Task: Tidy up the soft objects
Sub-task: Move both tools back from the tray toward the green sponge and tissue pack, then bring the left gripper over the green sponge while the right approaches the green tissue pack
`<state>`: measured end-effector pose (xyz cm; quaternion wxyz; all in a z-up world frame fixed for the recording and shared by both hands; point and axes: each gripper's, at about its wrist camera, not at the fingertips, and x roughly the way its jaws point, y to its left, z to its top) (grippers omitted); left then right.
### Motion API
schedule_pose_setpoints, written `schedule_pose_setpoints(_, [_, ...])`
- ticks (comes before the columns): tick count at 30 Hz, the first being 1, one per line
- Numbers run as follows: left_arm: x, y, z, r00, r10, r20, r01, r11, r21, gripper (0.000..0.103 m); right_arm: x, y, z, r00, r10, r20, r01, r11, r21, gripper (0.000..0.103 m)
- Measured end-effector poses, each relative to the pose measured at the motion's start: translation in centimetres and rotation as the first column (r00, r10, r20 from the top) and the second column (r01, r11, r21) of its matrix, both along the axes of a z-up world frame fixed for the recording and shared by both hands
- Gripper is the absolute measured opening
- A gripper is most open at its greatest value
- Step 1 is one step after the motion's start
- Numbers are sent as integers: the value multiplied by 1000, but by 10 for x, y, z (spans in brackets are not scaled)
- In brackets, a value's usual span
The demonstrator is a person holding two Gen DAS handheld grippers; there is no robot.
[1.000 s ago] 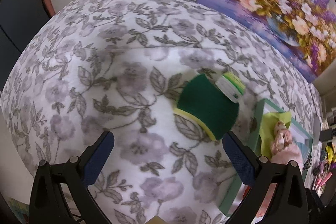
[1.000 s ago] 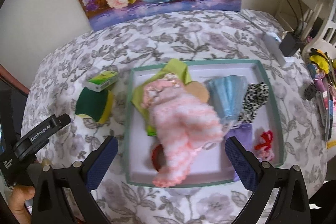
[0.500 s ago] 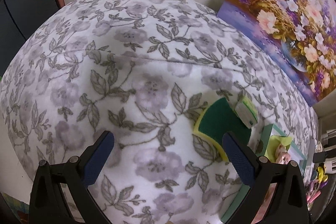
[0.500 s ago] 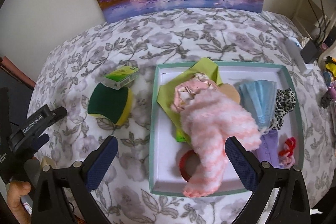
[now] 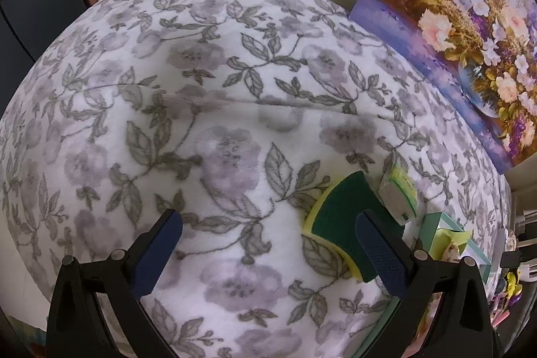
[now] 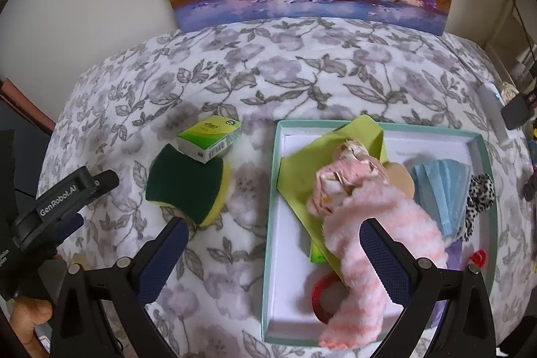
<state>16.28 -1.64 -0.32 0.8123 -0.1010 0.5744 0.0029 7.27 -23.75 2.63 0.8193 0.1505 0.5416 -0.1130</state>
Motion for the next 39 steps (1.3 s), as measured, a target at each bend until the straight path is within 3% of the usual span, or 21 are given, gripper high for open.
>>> schedule_pose_setpoints(15, [33,-26,-19,998,-61,-31,62,998,8,103,42,-10,-20,1000,10,-7,-10,1000,-30,103])
schedule_pose_setpoints(24, [26,-45,-31,985,-155,-73,155,988,-4,103,38,-25,-26,999,-29,-19,28,999,-17,103])
schedule_pose_setpoints(39, [28,-35,-55,983,-102,-153,94,994,-56,102,36,-27,-28,1000,-22,-22,22,1000,-9,103])
